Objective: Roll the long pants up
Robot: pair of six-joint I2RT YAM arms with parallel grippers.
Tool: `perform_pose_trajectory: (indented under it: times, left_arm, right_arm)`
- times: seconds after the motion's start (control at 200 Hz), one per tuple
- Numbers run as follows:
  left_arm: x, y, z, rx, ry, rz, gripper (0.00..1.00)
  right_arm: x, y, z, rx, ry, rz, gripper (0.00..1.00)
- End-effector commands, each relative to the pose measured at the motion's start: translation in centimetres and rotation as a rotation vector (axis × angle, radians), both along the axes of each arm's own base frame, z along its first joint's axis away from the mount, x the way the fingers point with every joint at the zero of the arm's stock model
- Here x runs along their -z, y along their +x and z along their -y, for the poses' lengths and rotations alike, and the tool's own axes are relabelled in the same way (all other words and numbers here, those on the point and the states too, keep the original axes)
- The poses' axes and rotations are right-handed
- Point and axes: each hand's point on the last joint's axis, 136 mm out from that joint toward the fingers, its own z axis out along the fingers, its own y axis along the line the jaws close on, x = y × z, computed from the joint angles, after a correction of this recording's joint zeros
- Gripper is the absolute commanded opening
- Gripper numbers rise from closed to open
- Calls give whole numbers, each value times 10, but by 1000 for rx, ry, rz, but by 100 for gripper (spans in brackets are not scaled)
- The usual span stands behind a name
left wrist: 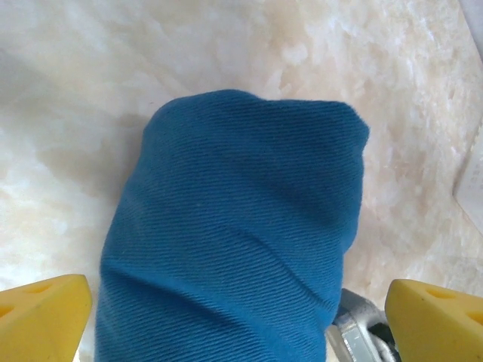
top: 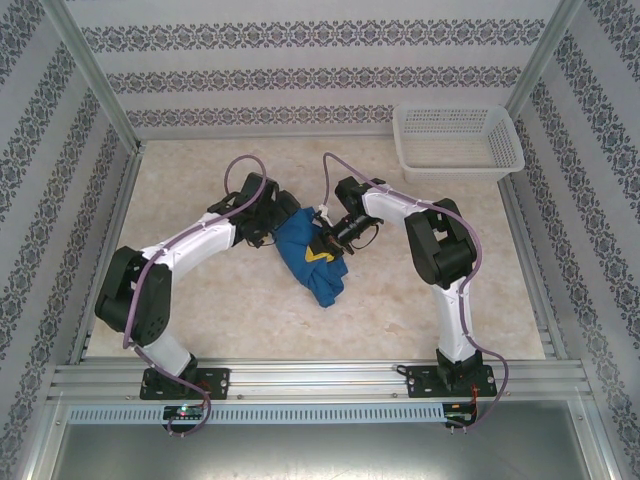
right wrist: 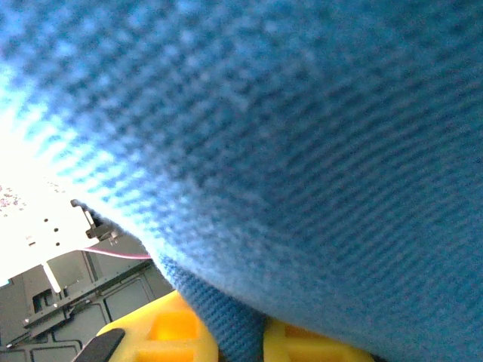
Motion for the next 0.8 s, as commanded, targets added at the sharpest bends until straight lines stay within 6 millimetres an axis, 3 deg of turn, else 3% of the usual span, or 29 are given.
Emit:
perform_pose_trajectory:
  times: [0.0,0.24,0.49,0.52,0.54,0.61,0.625,0.744,0.794]
  left_arm:
    - [6,-7,6,37,-5,-2,100]
    - [37,0,24,8,-104,-21,100]
    - [47,18,45,-9,-154,12,100]
    - [47,20,46,-12,-159,18,92]
    - [47,22,47,-11,-160,22,81]
    - [49,24,49,-15,-156,13,11]
    - [50,25,49,-15,-155,9,1]
    - [48,26,51,0,-150,3,0]
    - [48,24,49,-3,-136,-9,0]
  right_arm:
    - [18,4,12,20,-65,-34,0]
    - [13,3,18,24,-66,-40,0]
    - [11,1,23,21,-85,-27,0]
    - [9,2,23,21,-83,-20,0]
    - [8,1,23,20,-82,-18,0]
    - [6,1,23,20,-93,-7,0]
    - [5,1,23,18,-96,-3,0]
    - [5,1,28,13,-143,35,0]
    - [9,3,37,0,-226,81,22]
